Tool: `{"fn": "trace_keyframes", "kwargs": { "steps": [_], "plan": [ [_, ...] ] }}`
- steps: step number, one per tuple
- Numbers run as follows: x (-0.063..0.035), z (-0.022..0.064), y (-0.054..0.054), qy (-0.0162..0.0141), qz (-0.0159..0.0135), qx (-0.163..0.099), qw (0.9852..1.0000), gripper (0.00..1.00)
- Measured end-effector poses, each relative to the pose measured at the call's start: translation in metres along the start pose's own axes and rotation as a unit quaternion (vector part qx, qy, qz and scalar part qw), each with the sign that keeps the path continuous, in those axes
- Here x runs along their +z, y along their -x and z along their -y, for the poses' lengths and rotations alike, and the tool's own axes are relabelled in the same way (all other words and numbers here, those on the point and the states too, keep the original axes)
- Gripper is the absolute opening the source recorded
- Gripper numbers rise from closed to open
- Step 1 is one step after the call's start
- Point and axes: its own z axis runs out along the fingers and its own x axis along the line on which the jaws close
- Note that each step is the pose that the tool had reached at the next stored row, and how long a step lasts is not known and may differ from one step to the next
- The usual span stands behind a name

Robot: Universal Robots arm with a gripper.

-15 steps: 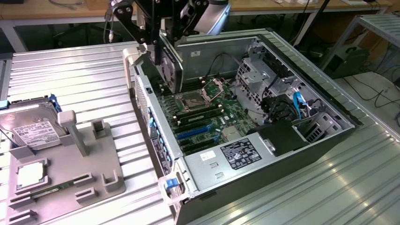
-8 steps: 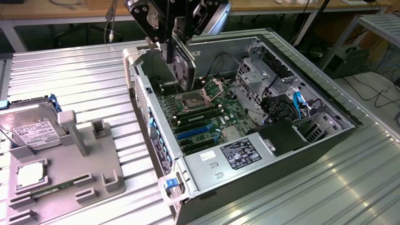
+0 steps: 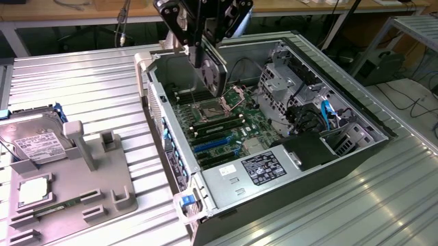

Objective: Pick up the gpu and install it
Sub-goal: 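Pick up the gpu and move the gpu toward the slot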

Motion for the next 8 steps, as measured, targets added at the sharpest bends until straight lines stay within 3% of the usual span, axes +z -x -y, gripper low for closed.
{"fn": "trace_keyframes", "kwargs": {
  "steps": [8],
  "plan": [
    [0.0009,-0.0001,0.023,-0.0009,-0.0001,0.0,1.0,0.29]
  ]
}}
